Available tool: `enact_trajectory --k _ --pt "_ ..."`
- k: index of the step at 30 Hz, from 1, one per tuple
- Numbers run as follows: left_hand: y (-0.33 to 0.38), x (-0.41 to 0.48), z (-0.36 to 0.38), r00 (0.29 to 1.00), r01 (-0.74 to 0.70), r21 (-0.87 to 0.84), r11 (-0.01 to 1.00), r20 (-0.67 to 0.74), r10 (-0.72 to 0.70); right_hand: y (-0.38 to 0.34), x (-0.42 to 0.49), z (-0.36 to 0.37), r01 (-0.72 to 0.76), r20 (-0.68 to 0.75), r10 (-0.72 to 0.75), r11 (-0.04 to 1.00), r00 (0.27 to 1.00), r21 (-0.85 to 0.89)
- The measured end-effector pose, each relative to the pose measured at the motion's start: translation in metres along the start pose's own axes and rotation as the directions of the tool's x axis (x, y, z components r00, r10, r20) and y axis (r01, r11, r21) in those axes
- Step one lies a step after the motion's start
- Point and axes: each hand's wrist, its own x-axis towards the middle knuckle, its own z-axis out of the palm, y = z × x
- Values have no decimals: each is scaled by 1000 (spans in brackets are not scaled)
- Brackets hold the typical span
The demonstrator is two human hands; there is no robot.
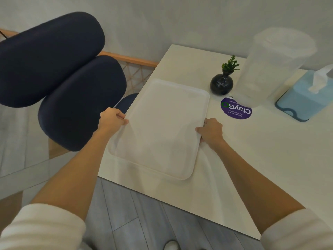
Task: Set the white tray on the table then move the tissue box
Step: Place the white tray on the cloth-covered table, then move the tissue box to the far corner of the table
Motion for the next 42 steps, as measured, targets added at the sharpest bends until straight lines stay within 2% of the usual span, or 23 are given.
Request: enact_trajectory --k 7,14,18,22,25,30,34,40,42 --pt "-3 -3 -8 999 19 31 999 28 -20 2 -10 2 17 29 -16 1000 999 -20" --pt "-9 -18 -7 1000 14 18 1000 -1 -14 1 -28 0 29 31 -28 999 999 -29" --pt "-7 -23 -8 1000 12 70 997 -15 -11 -1 -29 -6 31 72 -31 1000 997 4" --pt "12 -29 -7 996 -52 201 978 -55 64 -4 -31 -23 52 83 -54 998 995 27" --pt "45 -34 0 979 -156 190 969 -99 177 -1 -28 -51 110 46 -108 994 993 -30" --pt "135 -54 23 887 -450 24 893 -105 449 -8 -34 -129 254 -17 -262 949 965 -186" --pt "215 -87 50 797 -603 -114 789 -69 600 -3 -35 -203 312 -98 -352 905 931 -288" --pt "313 -139 108 685 -702 -230 674 43 728 22 -15 -309 323 -185 -398 885 898 -336" --pt "340 -153 131 646 -717 -269 643 90 758 30 -3 -341 327 -209 -398 894 893 -306"
